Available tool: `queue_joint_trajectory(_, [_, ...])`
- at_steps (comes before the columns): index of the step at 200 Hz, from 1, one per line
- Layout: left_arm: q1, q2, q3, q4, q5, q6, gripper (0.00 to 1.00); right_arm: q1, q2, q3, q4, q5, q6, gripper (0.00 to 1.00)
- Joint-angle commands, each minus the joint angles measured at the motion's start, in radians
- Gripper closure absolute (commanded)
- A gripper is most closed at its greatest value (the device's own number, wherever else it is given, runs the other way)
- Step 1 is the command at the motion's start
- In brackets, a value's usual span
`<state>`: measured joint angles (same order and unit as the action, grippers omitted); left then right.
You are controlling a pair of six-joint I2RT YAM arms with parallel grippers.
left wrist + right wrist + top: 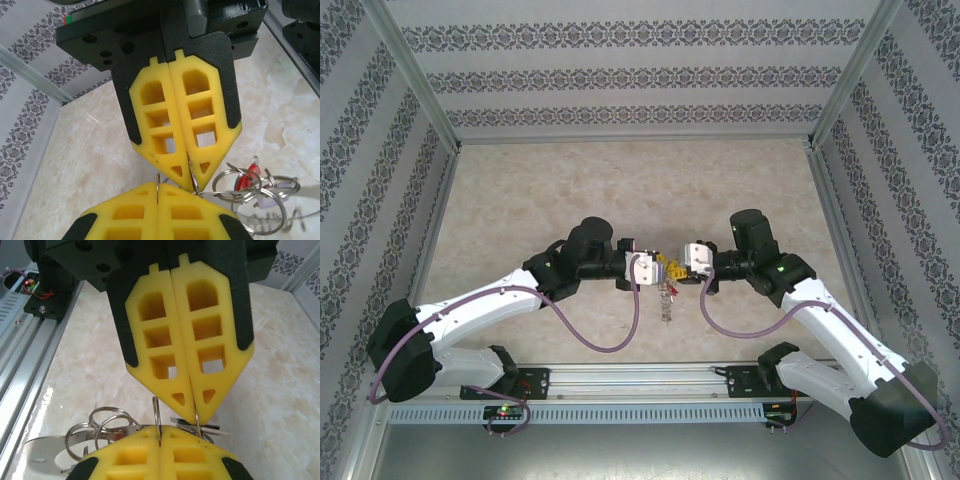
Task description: Put the keys on the keyring
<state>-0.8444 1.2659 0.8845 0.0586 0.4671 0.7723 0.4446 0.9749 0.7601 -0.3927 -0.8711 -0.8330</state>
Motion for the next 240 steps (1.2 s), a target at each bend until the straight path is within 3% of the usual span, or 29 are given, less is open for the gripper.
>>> queue_joint_trajectory(1, [-0.007,-0.028,-0.003,0.026,0.019,-0.01,1.0,-0.018,-0.016,0.021,0.045,-0.101,0.046,1.0])
queue_joint_trajectory(102, [0.004,-0.063,-0.011,-0.002,0.01,0.032,1.0,-0.07,0.012,0.035,0.033,-0.226,0.118,1.0])
queue_joint_trajectory(240, [0.003,-0.063,0.001,-0.025,0.061,0.134,1.0,-0.102,0.064,0.059,0.002,-0.272,0.134,1.0])
